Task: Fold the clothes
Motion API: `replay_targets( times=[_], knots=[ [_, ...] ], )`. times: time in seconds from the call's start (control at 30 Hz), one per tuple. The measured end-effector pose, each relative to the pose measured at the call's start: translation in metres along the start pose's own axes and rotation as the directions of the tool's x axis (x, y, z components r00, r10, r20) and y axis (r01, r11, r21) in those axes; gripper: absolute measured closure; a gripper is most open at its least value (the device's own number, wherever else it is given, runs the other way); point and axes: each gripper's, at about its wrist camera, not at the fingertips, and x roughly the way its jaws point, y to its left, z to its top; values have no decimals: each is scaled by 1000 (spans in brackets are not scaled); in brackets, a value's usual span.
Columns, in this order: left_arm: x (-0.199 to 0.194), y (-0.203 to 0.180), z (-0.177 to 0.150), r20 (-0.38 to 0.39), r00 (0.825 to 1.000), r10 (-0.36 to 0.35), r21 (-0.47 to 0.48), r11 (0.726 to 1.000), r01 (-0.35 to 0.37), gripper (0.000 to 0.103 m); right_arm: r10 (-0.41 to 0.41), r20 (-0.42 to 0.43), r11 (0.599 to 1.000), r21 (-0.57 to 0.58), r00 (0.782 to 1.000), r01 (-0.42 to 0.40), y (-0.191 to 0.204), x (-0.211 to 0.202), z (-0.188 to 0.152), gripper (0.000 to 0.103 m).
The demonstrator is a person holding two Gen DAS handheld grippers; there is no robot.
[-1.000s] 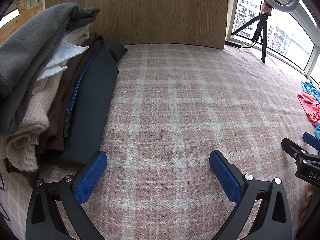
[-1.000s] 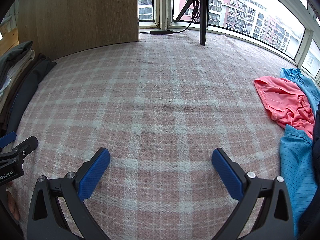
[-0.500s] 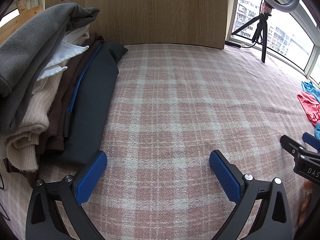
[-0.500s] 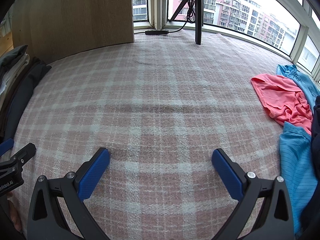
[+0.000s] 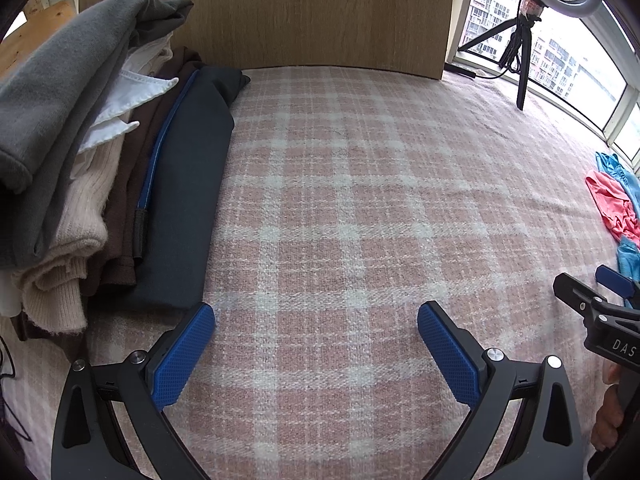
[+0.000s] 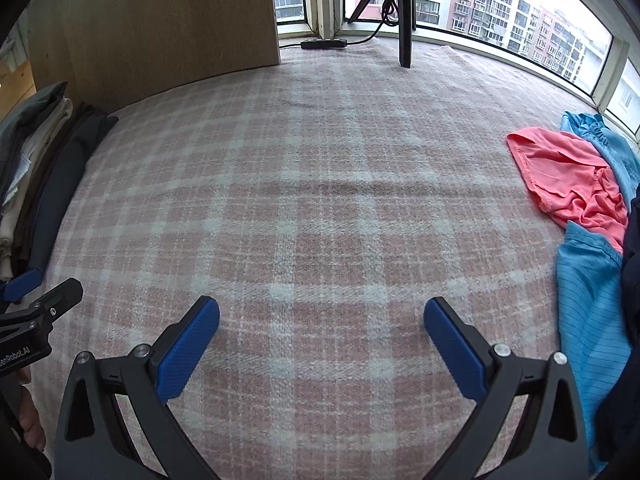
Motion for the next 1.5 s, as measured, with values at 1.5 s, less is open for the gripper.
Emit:
replay_targets(
  times=[1.5],
  knots=[
    [-195,-181,47,238,875,-421,376,871,316,3,-460,235,756,609,856,239,-301,-316,-140,18]
  ],
)
